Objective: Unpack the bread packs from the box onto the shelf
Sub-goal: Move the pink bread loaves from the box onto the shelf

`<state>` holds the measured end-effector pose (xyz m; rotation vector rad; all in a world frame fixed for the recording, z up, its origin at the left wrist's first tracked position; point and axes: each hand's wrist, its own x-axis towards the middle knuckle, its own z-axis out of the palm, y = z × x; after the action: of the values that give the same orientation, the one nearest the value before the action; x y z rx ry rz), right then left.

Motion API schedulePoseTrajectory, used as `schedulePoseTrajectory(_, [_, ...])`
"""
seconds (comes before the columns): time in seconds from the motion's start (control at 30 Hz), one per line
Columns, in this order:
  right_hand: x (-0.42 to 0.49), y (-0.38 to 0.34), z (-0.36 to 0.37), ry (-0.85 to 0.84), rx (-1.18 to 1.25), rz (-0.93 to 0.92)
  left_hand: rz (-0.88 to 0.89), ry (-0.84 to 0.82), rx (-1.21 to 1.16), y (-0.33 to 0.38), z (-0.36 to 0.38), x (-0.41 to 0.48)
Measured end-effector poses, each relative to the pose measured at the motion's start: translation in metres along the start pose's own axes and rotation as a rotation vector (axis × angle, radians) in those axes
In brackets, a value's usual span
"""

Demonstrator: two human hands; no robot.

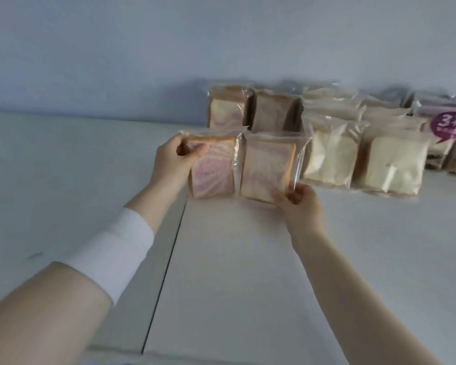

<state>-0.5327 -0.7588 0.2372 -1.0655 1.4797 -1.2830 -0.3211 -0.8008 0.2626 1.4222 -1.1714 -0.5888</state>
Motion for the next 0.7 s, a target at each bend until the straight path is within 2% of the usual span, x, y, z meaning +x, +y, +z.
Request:
schedulePoseTrajectory(0.23, [0.056,-0.001,0.041,0.198,-0.303,-0.122,-0.066,0.084,-0.065,-0.023,0.038,0.071])
schedulePoseTrajectory(0.33, [0.050,-0.001,0.050,0.271,-0.308,-0.120,-0.058,0.097,-0.002,-0.028,0.048,0.075])
schedulePoseTrajectory(0.43, [0.043,-0.004,0.056,0.324,-0.424,-0.133,-0.052,0.038,0.085,-0.034,0.048,0.079])
schedulePoseTrajectory(0.57, [0.029,-0.013,0.051,0.288,-0.611,-0.121,-0.077,-0.099,0.244,-0.027,0.038,0.074])
schedulePoseTrajectory(0.63, [0.009,-0.016,0.040,0.321,-0.675,-0.191,0.023,-0.089,0.388,-0.016,0.027,0.056])
schedulePoseTrajectory(0.7, [-0.017,-0.019,0.024,0.353,-0.726,-0.253,0.282,-0.102,0.465,-0.001,0.017,0.028])
